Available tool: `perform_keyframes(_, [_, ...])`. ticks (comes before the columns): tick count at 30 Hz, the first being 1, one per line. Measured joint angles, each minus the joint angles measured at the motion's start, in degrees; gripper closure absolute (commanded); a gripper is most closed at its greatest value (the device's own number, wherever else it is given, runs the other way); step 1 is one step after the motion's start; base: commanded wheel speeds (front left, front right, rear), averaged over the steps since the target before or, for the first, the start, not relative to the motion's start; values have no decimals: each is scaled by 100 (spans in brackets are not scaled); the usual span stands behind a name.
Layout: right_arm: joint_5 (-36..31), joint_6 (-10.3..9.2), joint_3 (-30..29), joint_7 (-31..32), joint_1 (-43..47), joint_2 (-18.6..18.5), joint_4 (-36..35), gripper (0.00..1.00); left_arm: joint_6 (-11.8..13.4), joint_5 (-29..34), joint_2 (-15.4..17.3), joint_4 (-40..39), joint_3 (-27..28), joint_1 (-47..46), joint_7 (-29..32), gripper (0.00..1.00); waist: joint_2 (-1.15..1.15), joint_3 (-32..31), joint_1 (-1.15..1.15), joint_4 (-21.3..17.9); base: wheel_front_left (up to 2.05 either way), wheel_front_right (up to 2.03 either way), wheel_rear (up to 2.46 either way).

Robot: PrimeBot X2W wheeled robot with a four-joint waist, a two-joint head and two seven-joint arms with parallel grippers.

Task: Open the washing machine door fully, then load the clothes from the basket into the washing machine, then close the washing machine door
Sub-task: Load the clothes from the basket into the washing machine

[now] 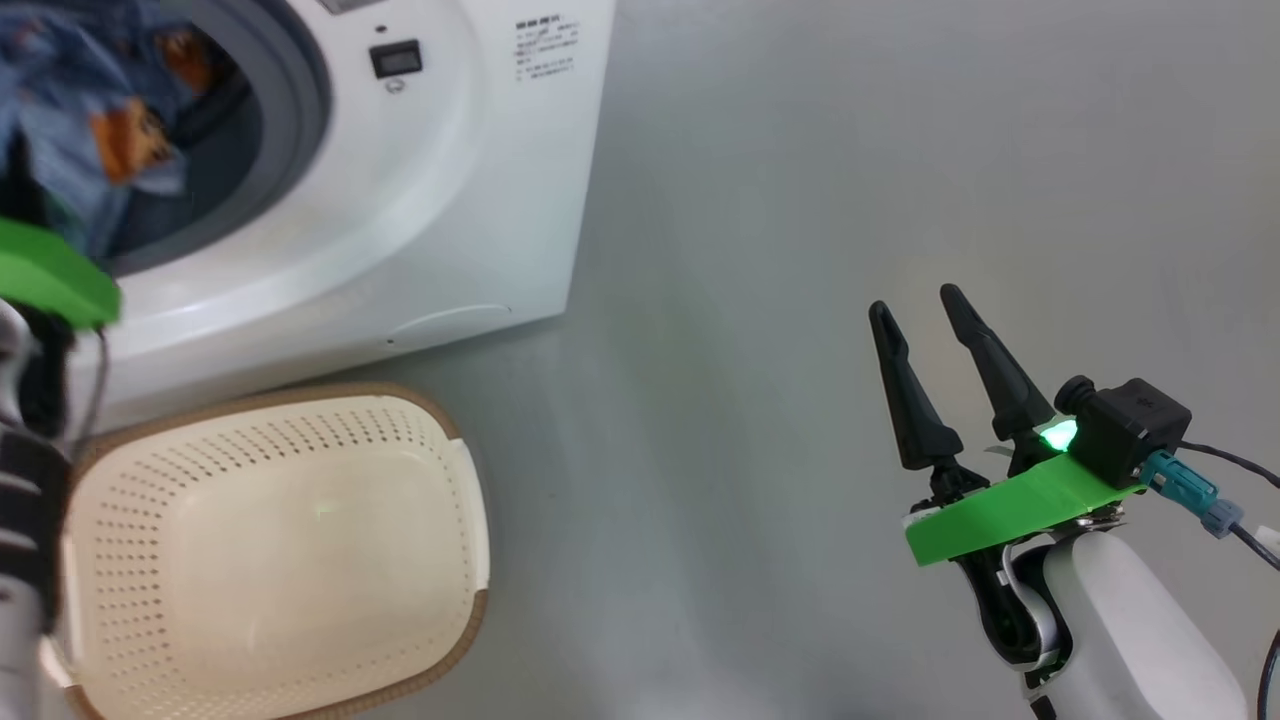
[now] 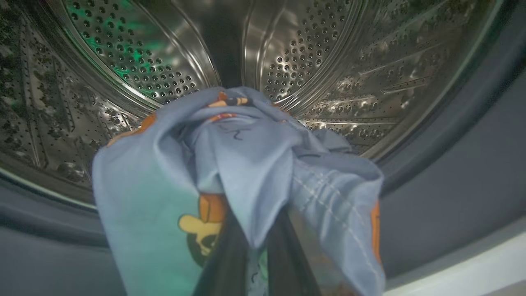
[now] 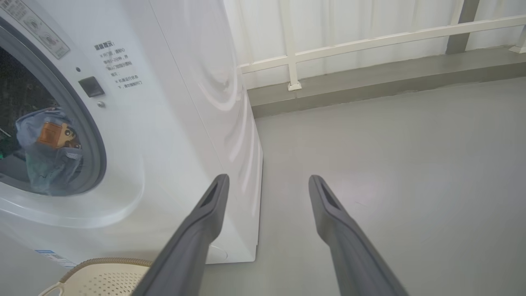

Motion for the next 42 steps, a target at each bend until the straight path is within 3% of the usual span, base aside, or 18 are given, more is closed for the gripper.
perform_keyframes(12, [-1,0,-155,0,-7,245,-248,0,160,247,724,691,-160,-1712,514,100,0,839,0,-515,0,0,0])
perform_keyframes(18, [-9,0,-149,0,-19,356,-298,0,594,430,528,549,-350,-2090,825,100,0,1176,0,-759,0,0,0])
perform_keyframes(21, [-9,0,-145,0,-64,376,-308,0,598,442,637,527,-361,-2292,1074,53,0,1296,0,-847,0,0,0])
perform_keyframes(22, [-9,0,-145,0,-64,376,-308,0,598,442,637,527,-361,-2292,1074,9,0,1296,0,-847,0,0,0])
perform_keyframes(23, [-9,0,-145,0,-97,382,-305,0,586,441,698,541,-363,-2339,1203,9,0,1324,0,-873,0,0,0])
perform_keyframes(24, [-9,0,-146,0,-136,385,-307,0,563,436,737,572,-360,-2380,1370,0,0,1347,0,-896,0,0,0])
perform_keyframes(28, [-9,0,-147,0,-149,389,-297,0,498,349,714,727,-370,-2404,1940,0,0,1382,0,-895,0,0,0])
perform_keyframes(32, [-10,0,-141,0,-163,405,-271,0,365,102,654,790,-281,-2399,2011,0,0,1333,0,-798,0,0,0])
perform_keyframes(37, [-31,0,-125,0,-304,404,-193,0,301,20,513,851,-237,-2163,1532,0,0,1121,0,-685,0,0,0])
perform_keyframes(42, [-29,0,5,0,-347,270,-36,0,208,-116,154,959,-255,-1468,769,0,0,707,0,-531,0,0,0])
